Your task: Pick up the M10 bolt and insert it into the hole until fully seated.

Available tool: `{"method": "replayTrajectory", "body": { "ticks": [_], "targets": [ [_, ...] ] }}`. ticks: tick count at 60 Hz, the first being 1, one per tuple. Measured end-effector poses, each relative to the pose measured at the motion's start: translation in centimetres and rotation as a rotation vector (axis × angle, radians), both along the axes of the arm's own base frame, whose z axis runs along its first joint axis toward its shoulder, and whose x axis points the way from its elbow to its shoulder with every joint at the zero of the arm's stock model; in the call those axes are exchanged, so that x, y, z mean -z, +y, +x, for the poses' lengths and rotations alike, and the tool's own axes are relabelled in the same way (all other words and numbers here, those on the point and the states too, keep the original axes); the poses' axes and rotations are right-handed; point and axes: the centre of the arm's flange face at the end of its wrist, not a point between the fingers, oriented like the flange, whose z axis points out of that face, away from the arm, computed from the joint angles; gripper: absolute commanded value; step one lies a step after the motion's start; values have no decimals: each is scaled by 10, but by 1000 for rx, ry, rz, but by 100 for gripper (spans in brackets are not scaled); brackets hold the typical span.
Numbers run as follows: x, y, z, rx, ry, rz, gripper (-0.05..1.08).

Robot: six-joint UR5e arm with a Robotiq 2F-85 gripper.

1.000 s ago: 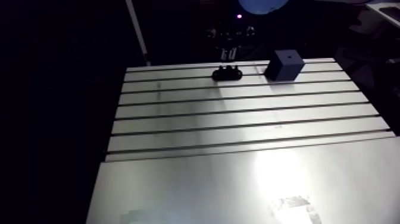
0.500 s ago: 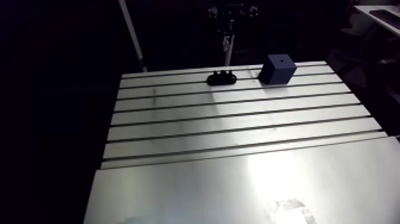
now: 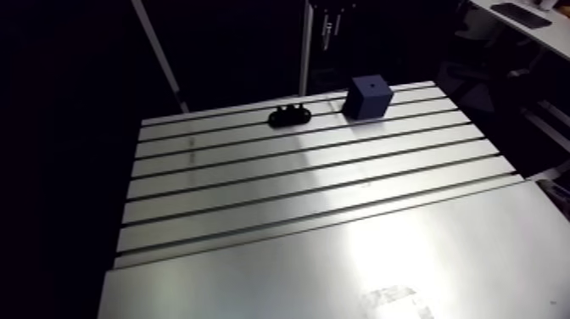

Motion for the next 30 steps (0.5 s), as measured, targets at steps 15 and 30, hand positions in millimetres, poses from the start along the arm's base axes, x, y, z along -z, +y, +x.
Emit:
{"method": "replayTrajectory", "body": {
  "ticks": [15,30],
  "targets": [
    [-19,44,-2,60,-51,-14,107],
    [-23,91,-4,118,-129,-38,107]
  ]
}}
